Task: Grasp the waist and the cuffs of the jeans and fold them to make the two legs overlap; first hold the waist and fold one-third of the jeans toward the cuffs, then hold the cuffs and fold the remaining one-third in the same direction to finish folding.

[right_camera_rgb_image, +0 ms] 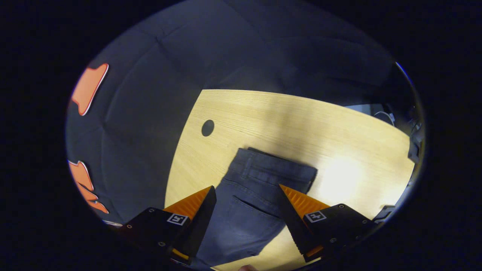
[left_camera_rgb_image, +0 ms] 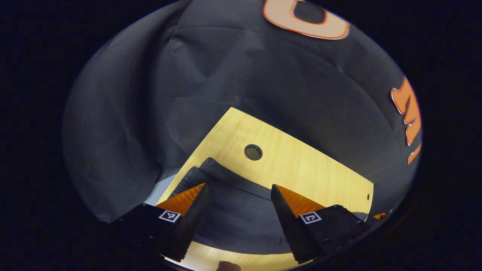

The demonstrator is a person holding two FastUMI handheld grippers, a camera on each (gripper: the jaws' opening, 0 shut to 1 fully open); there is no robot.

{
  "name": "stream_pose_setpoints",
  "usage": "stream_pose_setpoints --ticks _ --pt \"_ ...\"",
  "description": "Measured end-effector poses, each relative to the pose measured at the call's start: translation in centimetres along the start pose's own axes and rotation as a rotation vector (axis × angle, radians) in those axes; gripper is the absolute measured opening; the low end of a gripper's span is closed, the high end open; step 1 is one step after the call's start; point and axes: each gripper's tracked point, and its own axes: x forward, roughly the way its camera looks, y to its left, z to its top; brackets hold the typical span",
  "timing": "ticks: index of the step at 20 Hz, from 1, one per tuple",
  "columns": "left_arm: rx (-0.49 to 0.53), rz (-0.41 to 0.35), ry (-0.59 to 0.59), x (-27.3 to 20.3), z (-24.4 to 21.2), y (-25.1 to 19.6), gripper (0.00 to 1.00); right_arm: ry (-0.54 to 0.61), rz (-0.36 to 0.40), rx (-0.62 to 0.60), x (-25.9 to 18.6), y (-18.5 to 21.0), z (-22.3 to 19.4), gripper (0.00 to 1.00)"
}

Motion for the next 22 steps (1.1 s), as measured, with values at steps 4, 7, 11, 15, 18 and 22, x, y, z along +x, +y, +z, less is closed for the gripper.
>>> stream_pose_setpoints --ticks 4,7,11,15,18,22 --pt "0.181 -0.005 -0.182 -3.4 1.2 -3.7 0.99 0.008 -0.048 -0.066 0.4 -2.4 -1.0 0.98" --pt "0.235 -0.045 -0.296 -6.5 1.4 -6.0 0.99 0.022 -0.081 -0.080 1.2 -3.9 -1.9 0.98" --pt "0.325 -0.035 -0.445 -11.3 1.8 -8.7 0.99 0.073 -0.091 -0.056 2.4 -5.4 -3.2 0.98" --pt "0.389 -0.087 -0.583 -17.0 2.1 -13.0 0.98 0.061 -0.079 -0.043 3.6 -5.4 -2.7 0.98" --pt "0.420 -0.076 -0.699 -21.0 2.4 -14.7 0.98 0.094 -0.084 -0.056 4.3 -5.3 -3.6 0.98" --pt "0.437 -0.104 -0.785 -25.4 1.5 -17.3 0.98 0.102 -0.091 -0.073 5.1 -5.2 -3.9 0.96"
